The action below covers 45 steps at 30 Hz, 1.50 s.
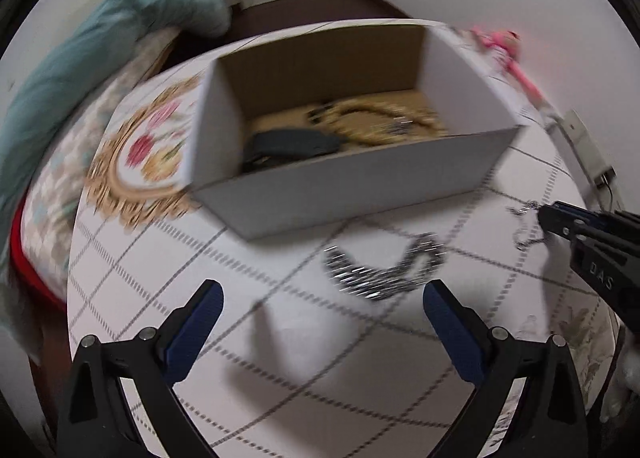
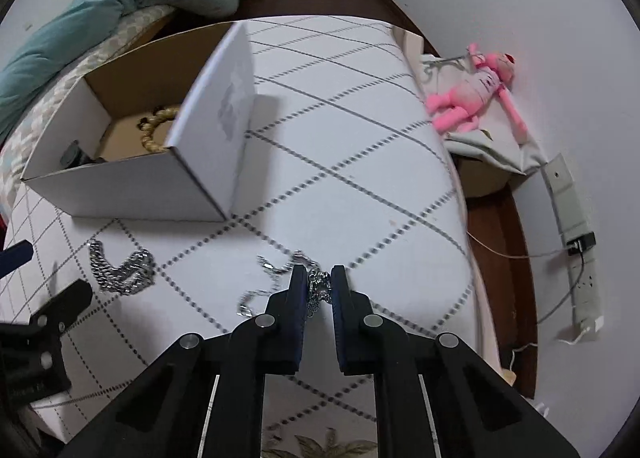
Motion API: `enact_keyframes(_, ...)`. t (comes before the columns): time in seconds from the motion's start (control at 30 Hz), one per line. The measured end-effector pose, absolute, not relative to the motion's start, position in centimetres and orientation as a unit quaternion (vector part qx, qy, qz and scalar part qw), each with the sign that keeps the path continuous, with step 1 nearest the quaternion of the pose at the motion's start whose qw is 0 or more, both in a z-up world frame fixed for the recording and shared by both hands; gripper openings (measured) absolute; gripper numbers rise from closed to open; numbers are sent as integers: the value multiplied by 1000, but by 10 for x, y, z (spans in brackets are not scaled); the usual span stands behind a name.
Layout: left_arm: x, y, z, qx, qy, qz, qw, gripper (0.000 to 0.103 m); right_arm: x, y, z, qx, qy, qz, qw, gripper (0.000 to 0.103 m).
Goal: Organize jewelry
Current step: 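Grasp the silver necklace with the right tool while the left tool grasps the chunky chain bracelet, then carry both silver chains into the white box and open both tools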
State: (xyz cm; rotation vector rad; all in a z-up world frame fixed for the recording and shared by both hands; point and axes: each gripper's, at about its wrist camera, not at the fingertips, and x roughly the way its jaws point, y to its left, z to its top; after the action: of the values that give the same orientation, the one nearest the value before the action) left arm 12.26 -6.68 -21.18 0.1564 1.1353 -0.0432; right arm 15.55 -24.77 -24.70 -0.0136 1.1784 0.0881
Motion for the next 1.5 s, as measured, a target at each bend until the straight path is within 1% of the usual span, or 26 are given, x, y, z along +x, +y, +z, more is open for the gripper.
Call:
enact_keyframes(0.03, 123, -75, -212, 85, 536, -31, 840, 102, 154, -252, -246, 2, 558, 37, 829, 12)
enact_keyframes(0.1, 125, -90, -216, 107, 535, -45, 837, 98, 151, -262, -247, 16, 561, 32, 827, 12)
enact_keyframes(0.17, 127, -102, -222, 124, 539, -56, 831, 85, 149, -268, -247, 20, 562, 27, 826, 12)
enact_keyframes(0.2, 129, -108, -226, 132, 542, -60, 828, 83, 148, -271, -247, 23, 563, 24, 826, 12)
enact_keyframes(0.27, 130, -114, -227, 137, 536, -66, 830, 74, 148, -277, -248, 36, 563, 21, 825, 12)
enact_keyframes(0.3, 133, -113, -228, 141, 535, -67, 830, 72, 148, -280, -248, 40, 563, 19, 825, 12)
enact_keyframes(0.33, 135, -113, -227, 143, 532, -72, 832, 62, 148, -281, -248, 44, 564, 18, 825, 12)
enact_keyframes(0.37, 136, -115, -227, 141, 530, -81, 832, 43, 148, -282, -248, 46, 564, 17, 824, 12)
enact_keyframes(0.4, 136, -117, -226, 135, 531, -97, 831, 33, 149, -282, -248, 48, 564, 17, 824, 12)
enact_keyframes(0.43, 138, -118, -226, 134, 532, -102, 830, 19, 149, -282, -248, 47, 565, 16, 824, 12)
enact_keyframes(0.47, 138, -122, -227, 139, 532, -107, 829, 11, 149, -282, -248, 47, 566, 16, 823, 12)
enact_keyframes(0.57, 140, -125, -224, 136, 530, -111, 829, 8, 150, -282, -248, 53, 570, 21, 820, 12)
enact_keyframes(0.67, 139, -119, -219, 108, 536, -120, 828, 8, 147, -280, -243, 64, 569, 28, 820, 12)
enact_keyframes(0.9, 124, -96, -176, 46, 521, -136, 842, 8, 138, -272, -216, 99, 558, 69, 821, 12)
enact_keyframes(1.07, 118, -75, -135, 1, 493, -143, 858, 8, 136, -262, -181, 107, 539, 100, 829, 12)
enact_keyframes(1.23, 125, -59, -88, -36, 463, -157, 872, 8, 141, -249, -133, 127, 513, 141, 837, 12)
enact_keyframes(1.4, 149, -43, -45, -48, 426, -153, 890, 8, 161, -229, -85, 115, 481, 173, 852, 12)
enact_keyframes(1.5, 169, -33, -26, -44, 411, -141, 900, 8, 182, -215, -71, 99, 477, 179, 855, 12)
